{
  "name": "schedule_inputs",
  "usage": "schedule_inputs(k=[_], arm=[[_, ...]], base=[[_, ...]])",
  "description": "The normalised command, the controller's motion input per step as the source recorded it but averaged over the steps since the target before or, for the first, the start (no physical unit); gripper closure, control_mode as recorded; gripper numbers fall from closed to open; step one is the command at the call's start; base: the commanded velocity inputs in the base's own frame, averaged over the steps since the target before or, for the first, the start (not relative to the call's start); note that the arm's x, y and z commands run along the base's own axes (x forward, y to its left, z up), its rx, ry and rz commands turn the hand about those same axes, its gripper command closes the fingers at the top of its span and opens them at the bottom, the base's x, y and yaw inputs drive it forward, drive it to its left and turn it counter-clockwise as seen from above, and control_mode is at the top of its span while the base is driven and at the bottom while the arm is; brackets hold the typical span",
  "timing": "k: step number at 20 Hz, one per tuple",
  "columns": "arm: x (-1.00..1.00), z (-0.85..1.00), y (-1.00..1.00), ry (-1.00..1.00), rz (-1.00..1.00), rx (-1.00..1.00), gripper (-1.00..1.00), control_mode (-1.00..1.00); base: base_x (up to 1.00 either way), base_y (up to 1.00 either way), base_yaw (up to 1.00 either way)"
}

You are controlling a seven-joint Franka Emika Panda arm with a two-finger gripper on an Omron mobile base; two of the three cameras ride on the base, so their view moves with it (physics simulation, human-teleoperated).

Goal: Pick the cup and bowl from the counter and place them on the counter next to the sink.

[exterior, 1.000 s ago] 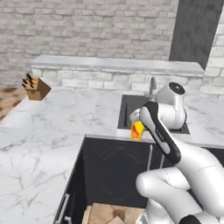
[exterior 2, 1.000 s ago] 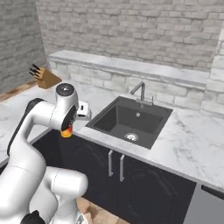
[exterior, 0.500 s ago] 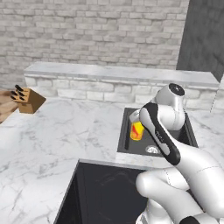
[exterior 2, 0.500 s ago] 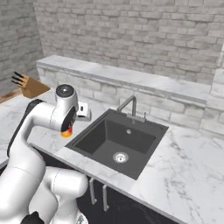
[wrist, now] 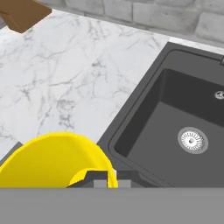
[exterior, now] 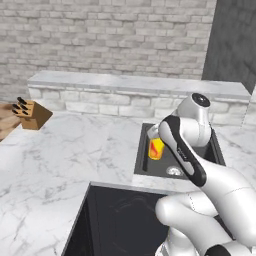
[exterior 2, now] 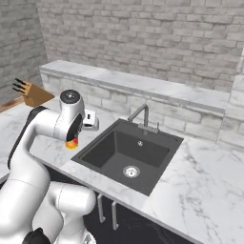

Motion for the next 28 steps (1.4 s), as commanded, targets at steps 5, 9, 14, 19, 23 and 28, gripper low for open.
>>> schedule_inputs(k=[5, 9, 14, 19, 23, 28], arm=[[0.0, 0.0, 0.0, 0.0, 0.0, 0.0, 1.0, 1.0], [0.0, 0.0, 0.0, 0.0, 0.0, 0.0, 1.0, 1.0], [0.01, 0.0, 0.12, 0.03, 0.0, 0.0, 1.0, -1.0], [0.22, 0.0, 0.36, 0.02, 0.0, -0.02, 1.0, -1.0], [0.18, 0.0, 0.04, 0.02, 0.01, 0.0, 1.0, -1.0], [0.45, -0.03, 0.26, 0.0, 0.0, 0.0, 1.0, -1.0]], base=[[0.0, 0.0, 0.0], [0.0, 0.0, 0.0], [0.0, 0.0, 0.0], [0.0, 0.0, 0.0], [0.0, 0.0, 0.0], [0.0, 0.0, 0.0]])
